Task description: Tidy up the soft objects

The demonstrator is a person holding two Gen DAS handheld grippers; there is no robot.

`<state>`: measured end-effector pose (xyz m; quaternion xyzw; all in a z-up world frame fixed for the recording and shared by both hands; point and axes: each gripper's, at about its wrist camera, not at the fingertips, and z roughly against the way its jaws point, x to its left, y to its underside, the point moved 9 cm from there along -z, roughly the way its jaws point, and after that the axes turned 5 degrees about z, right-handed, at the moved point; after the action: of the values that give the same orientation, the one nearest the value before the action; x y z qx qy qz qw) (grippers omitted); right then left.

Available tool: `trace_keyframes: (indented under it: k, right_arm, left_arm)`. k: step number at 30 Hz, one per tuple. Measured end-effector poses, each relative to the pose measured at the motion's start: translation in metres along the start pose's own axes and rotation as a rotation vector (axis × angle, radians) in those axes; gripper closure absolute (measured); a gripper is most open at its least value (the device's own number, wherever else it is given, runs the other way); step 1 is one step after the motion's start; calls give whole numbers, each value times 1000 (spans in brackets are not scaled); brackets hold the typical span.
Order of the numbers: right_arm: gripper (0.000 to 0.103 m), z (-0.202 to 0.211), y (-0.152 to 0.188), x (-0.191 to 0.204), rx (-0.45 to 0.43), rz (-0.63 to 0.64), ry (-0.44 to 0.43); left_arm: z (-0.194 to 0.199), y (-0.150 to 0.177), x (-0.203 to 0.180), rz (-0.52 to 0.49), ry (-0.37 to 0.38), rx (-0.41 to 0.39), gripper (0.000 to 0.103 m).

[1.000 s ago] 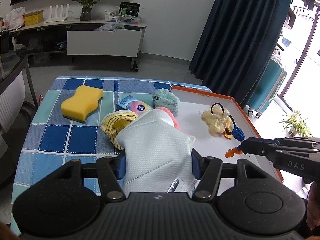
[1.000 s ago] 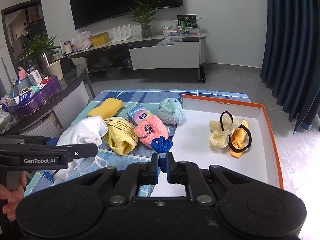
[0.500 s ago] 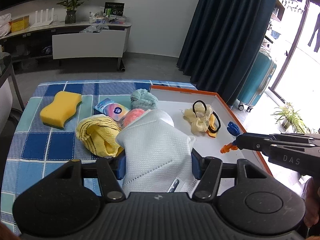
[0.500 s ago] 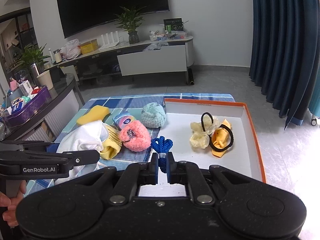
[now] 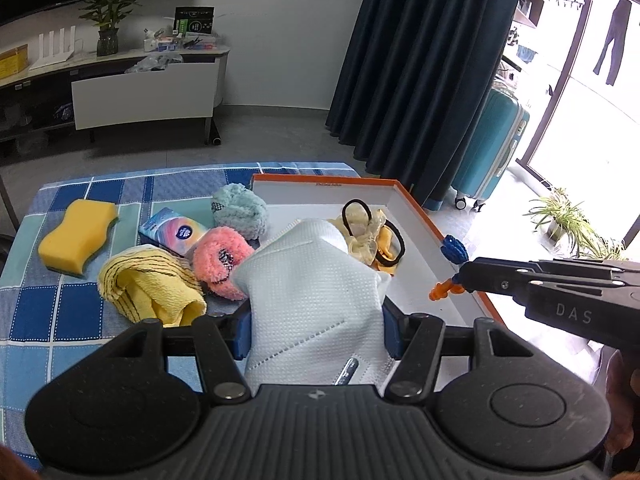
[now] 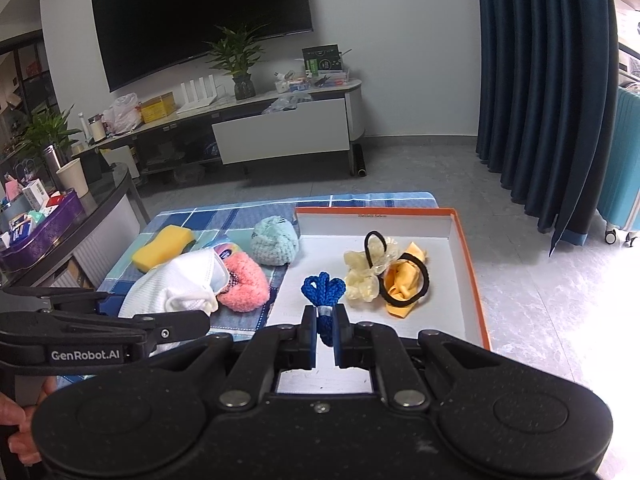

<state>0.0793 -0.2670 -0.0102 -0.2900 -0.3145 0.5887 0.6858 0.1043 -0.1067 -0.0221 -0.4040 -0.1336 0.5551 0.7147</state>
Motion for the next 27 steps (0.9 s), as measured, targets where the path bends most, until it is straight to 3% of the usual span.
trace_keyframes:
  k: [27]
  right_arm:
    - [93, 5, -3, -40, -22, -51, 49]
  left_arm:
    - [-34, -8, -42, -67, -1, 12, 43]
